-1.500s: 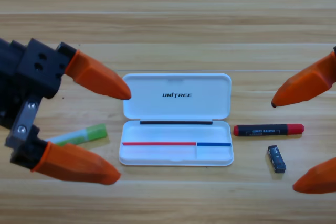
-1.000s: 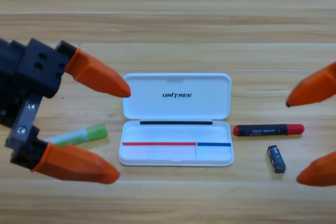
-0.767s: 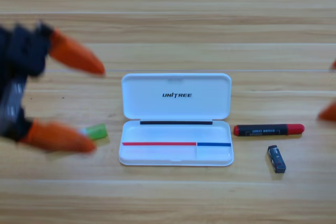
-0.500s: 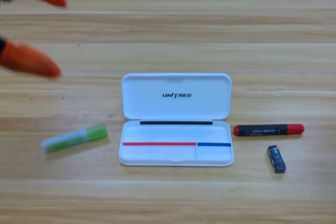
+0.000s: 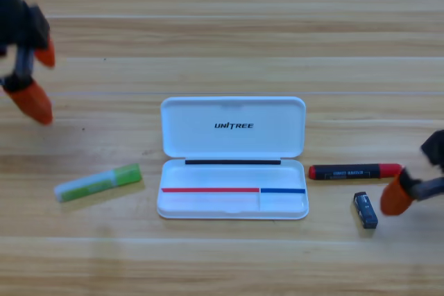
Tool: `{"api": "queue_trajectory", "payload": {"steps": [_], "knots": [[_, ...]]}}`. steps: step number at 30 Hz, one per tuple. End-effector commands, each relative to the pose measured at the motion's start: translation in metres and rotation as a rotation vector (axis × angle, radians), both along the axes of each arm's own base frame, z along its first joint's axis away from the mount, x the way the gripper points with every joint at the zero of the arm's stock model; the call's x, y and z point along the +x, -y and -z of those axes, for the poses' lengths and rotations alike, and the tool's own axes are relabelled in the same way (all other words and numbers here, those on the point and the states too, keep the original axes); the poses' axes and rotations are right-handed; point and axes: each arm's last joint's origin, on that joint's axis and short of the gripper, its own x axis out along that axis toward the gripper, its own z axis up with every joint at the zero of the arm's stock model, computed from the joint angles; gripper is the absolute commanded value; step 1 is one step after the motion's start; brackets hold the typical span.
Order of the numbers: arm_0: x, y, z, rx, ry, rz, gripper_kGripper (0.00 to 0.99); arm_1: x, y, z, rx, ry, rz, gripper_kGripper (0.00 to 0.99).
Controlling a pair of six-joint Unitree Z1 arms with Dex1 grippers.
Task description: Clean up eraser and pencils
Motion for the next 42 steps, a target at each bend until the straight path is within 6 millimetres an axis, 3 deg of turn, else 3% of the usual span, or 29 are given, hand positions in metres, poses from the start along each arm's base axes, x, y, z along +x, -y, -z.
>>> {"api": "queue_trajectory", "payload": {"steps": [1, 6, 11, 15, 19, 20, 25, 28, 33, 37, 39, 42], "knots": [[0.014, 0.012, 0.060, 0.053, -0.108, -0.047, 0.968, 0.023, -0.020, 0.042, -0.050, -0.039, 0.050, 0.986], [0.003, 0.028, 0.087, 0.059, -0.117, -0.041, 0.968, 0.035, -0.036, 0.061, -0.061, -0.079, 0.075, 0.920], [0.005, 0.034, 0.114, 0.079, -0.127, -0.055, 0.968, 0.042, -0.045, 0.076, -0.079, -0.109, 0.098, 0.890], [0.006, 0.037, 0.123, 0.079, -0.125, -0.054, 0.968, 0.046, -0.050, 0.087, -0.094, -0.125, 0.100, 0.815], [0.005, 0.041, 0.135, 0.088, -0.118, -0.057, 0.968, 0.046, -0.050, 0.099, -0.117, -0.158, 0.118, 0.807], [0.004, 0.042, 0.138, 0.090, -0.115, -0.056, 0.968, 0.045, -0.050, 0.102, -0.118, -0.170, 0.120, 0.765], [0.002, 0.045, 0.149, 0.090, -0.098, -0.057, 0.968, 0.045, -0.054, 0.111, -0.106, -0.197, 0.111, 0.201], [0.001, 0.045, 0.154, 0.092, -0.091, -0.061, 0.968, 0.045, -0.055, 0.114, -0.110, -0.202, 0.110, 0.018], [0.001, 0.044, 0.167, 0.102, -0.093, -0.067, 0.968, 0.045, -0.055, 0.116, -0.120, -0.203, 0.075, 0.000], [0.000, 0.043, 0.175, 0.108, -0.090, -0.077, 0.968, 0.036, -0.053, 0.095, -0.151, -0.178, -0.130, 0.000], [0.000, 0.043, 0.179, 0.110, -0.093, -0.077, 0.968, 0.024, -0.048, 0.068, -0.173, -0.154, -0.263, 0.000], [0.000, 0.043, 0.183, 0.113, -0.093, -0.080, 0.959, 0.004, -0.046, 0.026, -0.189, -0.091, -0.672, 0.000]]}}
